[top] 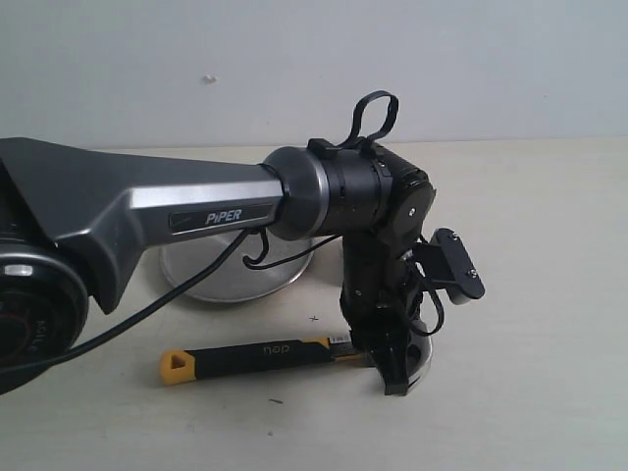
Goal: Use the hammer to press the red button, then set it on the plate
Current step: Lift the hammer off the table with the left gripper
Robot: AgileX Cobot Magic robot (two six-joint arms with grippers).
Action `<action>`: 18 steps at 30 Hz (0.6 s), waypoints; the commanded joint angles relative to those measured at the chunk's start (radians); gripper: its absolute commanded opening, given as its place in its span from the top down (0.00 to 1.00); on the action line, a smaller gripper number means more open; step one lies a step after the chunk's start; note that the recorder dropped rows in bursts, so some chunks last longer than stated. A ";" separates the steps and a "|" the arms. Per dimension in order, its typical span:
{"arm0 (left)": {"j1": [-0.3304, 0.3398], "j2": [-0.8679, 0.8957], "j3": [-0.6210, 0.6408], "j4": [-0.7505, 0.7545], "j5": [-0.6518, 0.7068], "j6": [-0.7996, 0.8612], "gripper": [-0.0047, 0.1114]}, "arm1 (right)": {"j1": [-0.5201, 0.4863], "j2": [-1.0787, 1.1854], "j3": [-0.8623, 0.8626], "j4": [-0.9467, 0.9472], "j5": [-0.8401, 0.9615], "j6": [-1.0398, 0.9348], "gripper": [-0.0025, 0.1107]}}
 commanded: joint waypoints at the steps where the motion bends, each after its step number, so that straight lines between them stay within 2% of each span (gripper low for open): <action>1: 0.004 0.021 0.006 0.013 0.058 -0.016 0.96 | -0.004 -0.006 0.005 0.000 -0.014 -0.009 0.98; 9: 0.004 -0.036 0.004 0.013 0.122 -0.020 0.96 | -0.004 -0.006 0.005 0.000 -0.014 -0.009 0.98; 12: 0.004 -0.053 -0.014 0.013 0.177 -0.037 0.96 | -0.004 -0.006 0.005 0.000 -0.014 -0.009 0.98; 18: 0.004 -0.080 -0.091 -0.011 0.183 -0.049 0.96 | -0.004 -0.006 0.005 0.000 -0.014 -0.009 0.98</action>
